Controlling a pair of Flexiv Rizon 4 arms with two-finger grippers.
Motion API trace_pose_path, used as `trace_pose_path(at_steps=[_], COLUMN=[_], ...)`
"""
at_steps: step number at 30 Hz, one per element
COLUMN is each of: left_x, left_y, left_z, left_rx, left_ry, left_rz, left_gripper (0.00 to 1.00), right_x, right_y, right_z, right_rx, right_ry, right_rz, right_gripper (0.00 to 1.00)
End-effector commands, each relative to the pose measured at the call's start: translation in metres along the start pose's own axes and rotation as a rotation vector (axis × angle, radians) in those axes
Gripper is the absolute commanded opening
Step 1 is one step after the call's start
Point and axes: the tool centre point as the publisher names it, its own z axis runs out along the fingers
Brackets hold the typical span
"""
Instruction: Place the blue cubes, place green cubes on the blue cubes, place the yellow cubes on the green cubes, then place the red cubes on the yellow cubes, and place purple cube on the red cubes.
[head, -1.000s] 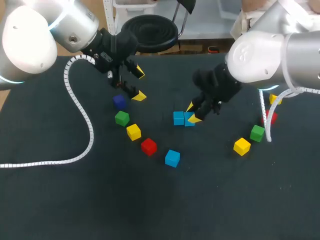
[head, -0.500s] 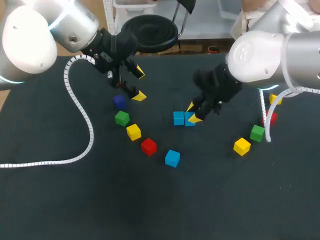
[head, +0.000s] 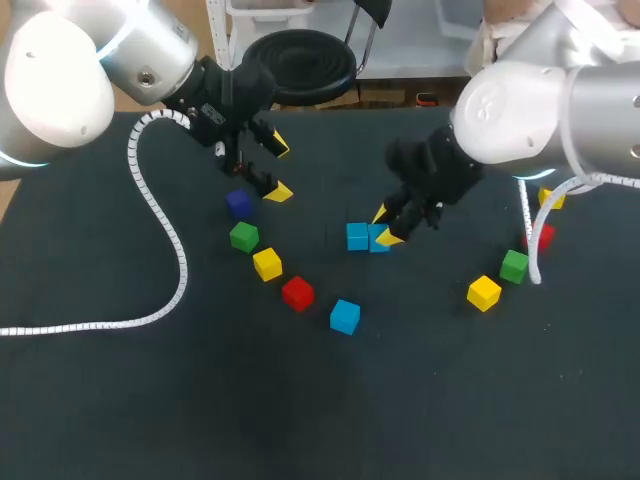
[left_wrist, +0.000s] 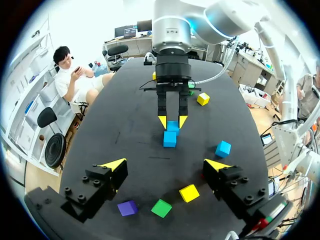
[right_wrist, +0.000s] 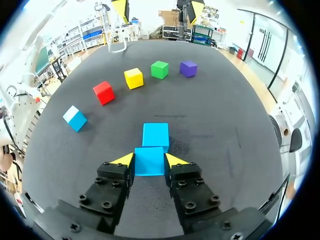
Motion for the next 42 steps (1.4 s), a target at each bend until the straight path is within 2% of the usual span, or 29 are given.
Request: trace_pose_path(at_steps=[1, 42], left_x=[-0.0007, -0.0007], left_y=[0.0015, 0.0015], left_z=[0.0001, 0.0001], left_rx=[0.003, 0.003], left_ry=[0.004, 0.004], left_rz=[-0.001, -0.001], left_gripper=[1.00, 1.00], right_x=[0.0004, 0.0004], right_y=[-0.0028, -0.0081], right_z=[0.0008, 0.0017], right_rx=[-0.004, -0.011], right_ry=[-0.003, 0.001], right_rz=[-0.002, -0.010], right_gripper=[0.00, 0.00])
